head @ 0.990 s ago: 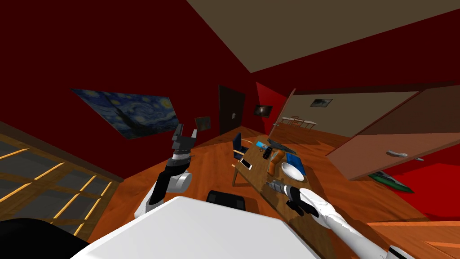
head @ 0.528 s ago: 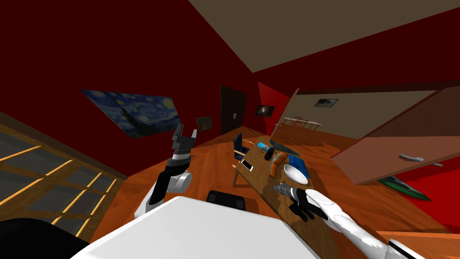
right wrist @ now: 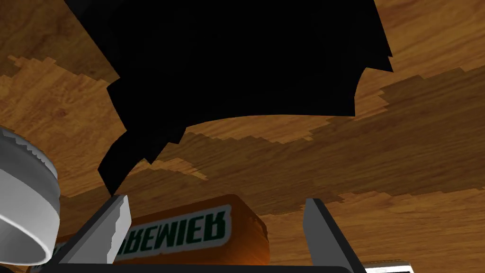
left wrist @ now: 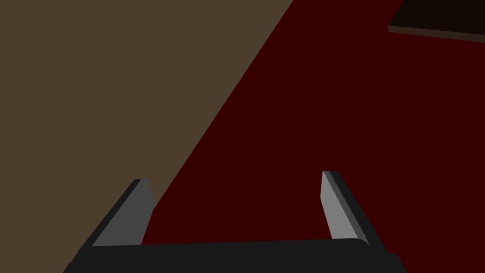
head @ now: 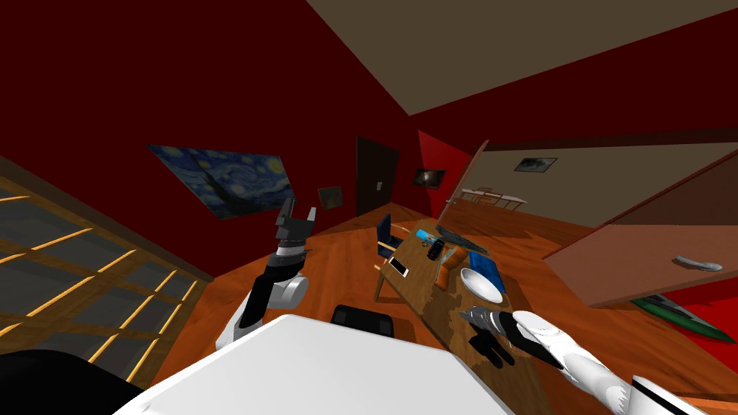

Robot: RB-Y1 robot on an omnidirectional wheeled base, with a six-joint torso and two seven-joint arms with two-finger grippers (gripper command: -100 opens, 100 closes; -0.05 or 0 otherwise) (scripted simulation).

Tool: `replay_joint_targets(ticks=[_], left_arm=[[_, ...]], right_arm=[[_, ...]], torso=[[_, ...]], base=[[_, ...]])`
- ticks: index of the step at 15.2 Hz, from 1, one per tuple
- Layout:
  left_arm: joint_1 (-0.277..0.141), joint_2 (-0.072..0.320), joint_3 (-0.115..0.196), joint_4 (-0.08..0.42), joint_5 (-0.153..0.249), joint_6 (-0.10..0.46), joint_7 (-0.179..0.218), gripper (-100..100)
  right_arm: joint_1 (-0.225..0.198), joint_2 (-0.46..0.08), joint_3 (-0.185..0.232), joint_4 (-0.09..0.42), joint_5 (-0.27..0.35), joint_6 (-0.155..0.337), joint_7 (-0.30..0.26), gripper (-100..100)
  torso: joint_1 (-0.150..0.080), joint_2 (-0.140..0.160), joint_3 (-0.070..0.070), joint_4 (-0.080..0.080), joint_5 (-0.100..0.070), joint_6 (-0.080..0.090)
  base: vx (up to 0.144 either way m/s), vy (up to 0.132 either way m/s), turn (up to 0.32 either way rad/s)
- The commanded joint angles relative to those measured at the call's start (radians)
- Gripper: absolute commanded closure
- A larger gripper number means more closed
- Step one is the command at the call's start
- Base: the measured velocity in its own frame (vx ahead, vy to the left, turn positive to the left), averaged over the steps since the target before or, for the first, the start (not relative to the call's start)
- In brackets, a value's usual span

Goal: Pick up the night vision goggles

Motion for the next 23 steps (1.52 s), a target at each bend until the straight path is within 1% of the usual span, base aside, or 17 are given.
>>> replay_joint_targets(ticks=[1, 2, 3, 4, 5, 6, 7, 8, 11, 12, 13, 14, 18, 19, 20, 21, 23], left_arm=[[0.000, 0.000, 0.000, 0.000, 0.000, 0.000, 0.000, 0], [0.000, 0.000, 0.000, 0.000, 0.000, 0.000, 0.000, 0], [0.000, 0.000, 0.000, 0.000, 0.000, 0.000, 0.000, 0], [0.000, 0.000, 0.000, 0.000, 0.000, 0.000, 0.000, 0], [0.000, 0.000, 0.000, 0.000, 0.000, 0.000, 0.000, 0], [0.000, 0.000, 0.000, 0.000, 0.000, 0.000, 0.000, 0], [0.000, 0.000, 0.000, 0.000, 0.000, 0.000, 0.000, 0], [0.000, 0.000, 0.000, 0.000, 0.000, 0.000, 0.000, 0], [0.000, 0.000, 0.000, 0.000, 0.000, 0.000, 0.000, 0], [0.000, 0.000, 0.000, 0.000, 0.000, 0.000, 0.000, 0], [0.000, 0.000, 0.000, 0.000, 0.000, 0.000, 0.000, 0], [0.000, 0.000, 0.000, 0.000, 0.000, 0.000, 0.000, 0], [0.000, 0.000, 0.000, 0.000, 0.000, 0.000, 0.000, 0], [0.000, 0.000, 0.000, 0.000, 0.000, 0.000, 0.000, 0], [0.000, 0.000, 0.000, 0.000, 0.000, 0.000, 0.000, 0], [0.000, 0.000, 0.000, 0.000, 0.000, 0.000, 0.000, 0], [0.000, 0.000, 0.000, 0.000, 0.000, 0.000, 0.000, 0]], right_arm=[[-0.016, -0.001, 0.010, 0.044, 0.012, -0.009, 0.008, -100], [-0.016, -0.001, 0.010, 0.035, 0.012, -0.009, 0.008, -100], [-0.016, -0.001, 0.010, 0.044, 0.012, -0.009, 0.008, -100], [-0.019, -0.009, 0.020, 0.064, 0.023, -0.010, 0.008, -100], [-0.019, -0.009, 0.020, 0.064, 0.023, -0.010, 0.008, -100], [-0.020, -0.018, 0.034, 0.089, 0.038, -0.013, 0.009, -100], [-0.030, 0.000, 0.018, 0.097, 0.024, -0.019, 0.022, -100], [-0.019, 0.029, 0.015, 0.118, 0.017, 0.001, 0.042, -100], [-0.014, 0.040, 0.014, 0.121, 0.014, 0.011, 0.047, -100], [-0.006, 0.057, 0.012, 0.127, 0.009, 0.026, 0.054, -100], [-0.022, 0.055, 0.008, 0.151, 0.009, 0.003, 0.066, -100], [-0.023, 0.061, 0.007, 0.158, 0.008, 0.005, 0.072, 100], [-0.025, 0.058, 0.005, 0.157, 0.007, 0.006, 0.072, 100], [-0.006, 0.057, 0.012, 0.127, 0.009, 0.026, 0.054, 100], [-0.006, 0.057, 0.012, 0.133, 0.009, 0.026, 0.054, 100], [-0.006, 0.057, 0.012, 0.127, 0.009, 0.026, 0.054, 100], [-0.017, 0.035, 0.015, 0.120, 0.015, 0.006, 0.044, 100]], torso=[[0.000, 0.000, 0.000, 0.000, 0.000, 0.000], [0.000, 0.001, 0.000, 0.000, 0.000, 0.000], [0.000, 0.001, 0.000, 0.000, 0.000, 0.000], [0.000, 0.001, 0.000, 0.000, 0.000, 0.000], [0.000, 0.001, 0.001, 0.000, 0.000, 0.000], [0.000, 0.001, 0.001, 0.000, 0.000, 0.000], [0.000, 0.002, 0.001, 0.000, 0.000, 0.000], [0.000, 0.002, 0.001, 0.000, 0.000, 0.000], [-0.004, -0.002, -0.001, 0.000, -0.001, -0.001], [-0.004, -0.002, -0.001, 0.000, -0.001, 0.000], [-0.003, -0.002, -0.001, -0.001, -0.001, -0.001], [-0.003, -0.002, -0.001, 0.000, -0.001, 0.000], [-0.001, 0.000, -0.001, -0.002, -0.003, 0.000], [-0.002, -0.001, -0.001, -0.002, -0.003, 0.000], [-0.002, -0.001, -0.001, -0.002, -0.004, 0.001], [-0.003, 0.000, -0.002, -0.003, -0.005, 0.002], [-0.002, 0.000, -0.002, -0.003, -0.006, 0.002]], base=[[-0.003, -0.002, 0.015], [-0.006, -0.002, -0.002], [-0.006, -0.001, 0.000], [-0.009, 0.003, 0.017], [-0.011, 0.000, 0.009], [-0.020, -0.002, 0.010], [-0.015, -0.002, 0.002], [0.016, -0.026, 0.050], [0.036, -0.060, 0.043], [0.042, -0.047, 0.024], [0.027, -0.030, 0.017], [0.009, -0.011, 0.003], [0.003, -0.005, 0.001], [0.000, 0.000, 0.000], [0.006, -0.001, 0.014], [0.000, 0.000, 0.000], [-0.015, 0.026, -0.033]])
